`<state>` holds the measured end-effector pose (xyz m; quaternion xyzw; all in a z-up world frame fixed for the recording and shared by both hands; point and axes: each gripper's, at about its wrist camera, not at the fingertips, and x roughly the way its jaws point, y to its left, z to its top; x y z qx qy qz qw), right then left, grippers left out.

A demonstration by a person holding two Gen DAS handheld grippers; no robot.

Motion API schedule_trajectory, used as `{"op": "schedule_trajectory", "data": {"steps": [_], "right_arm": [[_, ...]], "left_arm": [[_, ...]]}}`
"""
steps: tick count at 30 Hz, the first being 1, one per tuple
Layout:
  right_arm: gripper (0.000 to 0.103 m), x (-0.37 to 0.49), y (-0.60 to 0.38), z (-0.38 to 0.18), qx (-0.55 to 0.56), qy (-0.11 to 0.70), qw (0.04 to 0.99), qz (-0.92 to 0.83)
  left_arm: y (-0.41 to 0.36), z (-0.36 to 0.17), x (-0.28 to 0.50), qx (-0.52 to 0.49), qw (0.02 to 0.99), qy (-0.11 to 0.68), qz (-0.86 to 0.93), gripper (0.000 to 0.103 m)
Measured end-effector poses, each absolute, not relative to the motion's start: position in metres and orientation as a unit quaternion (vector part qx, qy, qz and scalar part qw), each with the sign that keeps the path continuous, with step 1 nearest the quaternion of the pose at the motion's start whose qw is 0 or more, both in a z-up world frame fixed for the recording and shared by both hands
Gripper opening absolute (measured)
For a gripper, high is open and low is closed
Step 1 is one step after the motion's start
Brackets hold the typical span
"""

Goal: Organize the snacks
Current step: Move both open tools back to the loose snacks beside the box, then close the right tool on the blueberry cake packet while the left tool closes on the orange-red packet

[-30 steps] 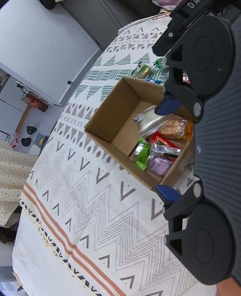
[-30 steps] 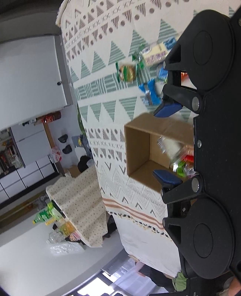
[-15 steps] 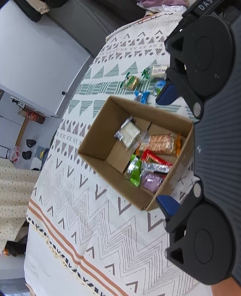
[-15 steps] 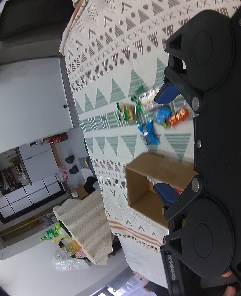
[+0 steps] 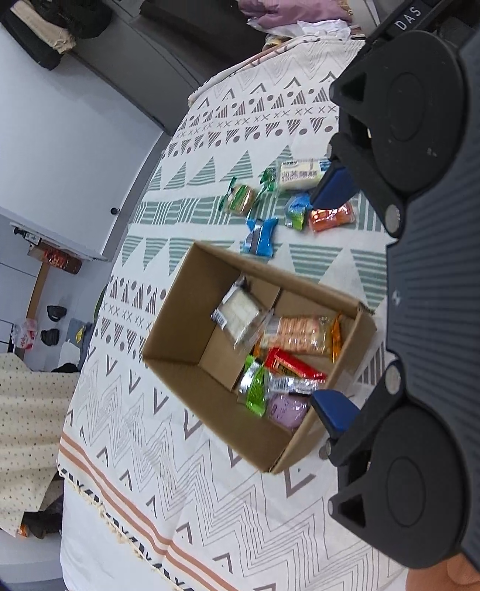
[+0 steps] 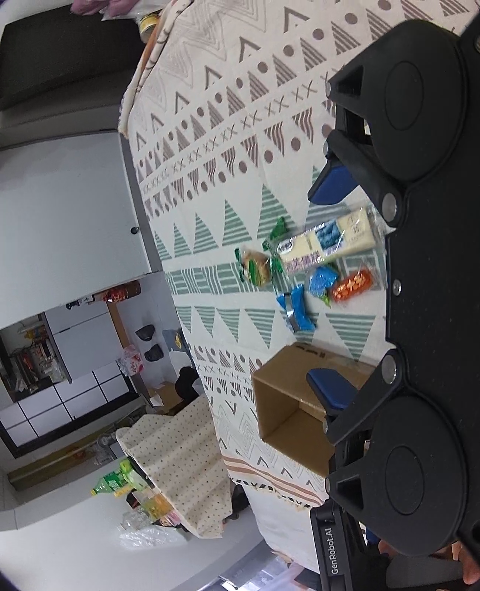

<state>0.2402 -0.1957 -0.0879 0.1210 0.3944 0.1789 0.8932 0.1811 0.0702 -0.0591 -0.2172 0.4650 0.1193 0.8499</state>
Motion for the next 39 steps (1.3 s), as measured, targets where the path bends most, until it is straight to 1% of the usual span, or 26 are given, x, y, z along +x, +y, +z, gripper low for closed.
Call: {"op": "schedule_trajectory", "data": {"steps": [6,15,22,31,36,38,39], "right_arm": [[0.103,0.242,-0.217,-0.093,0.139,0.394,0.89,0.182],[0.103,0.247,-0.237,-0.106,0.139,0.394,0.891,0.179],[0.103,0.254,-0.247,-0.129,0.161,0.414,0.88,0.169],[0.103,0.266,-0.252,-0.144,0.174,0.424,0.874,0.165],[0.102,0.272,-0.247,-0.155,0.17,0.439,0.865,0.176],[0.1,0.276,-0.246,-0.161,0.167,0.445,0.862,0.177],[0.097,0.278,-0.245,-0.163,0.169,0.449,0.859,0.18]], "left_arm": [[0.054,-0.06,0.184,-0.202,0.852,0.467,0.12,0.103],[0.032,-0.062,0.191,-0.192,0.852,0.474,0.111,0.103],[0.015,-0.066,0.201,-0.186,0.852,0.479,0.106,0.103],[-0.001,-0.083,0.216,-0.188,0.849,0.485,0.098,0.102],[-0.005,-0.097,0.225,-0.193,0.845,0.487,0.105,0.1],[-0.006,-0.103,0.229,-0.196,0.844,0.489,0.106,0.094],[-0.007,-0.107,0.232,-0.197,0.842,0.492,0.106,0.092]]}}
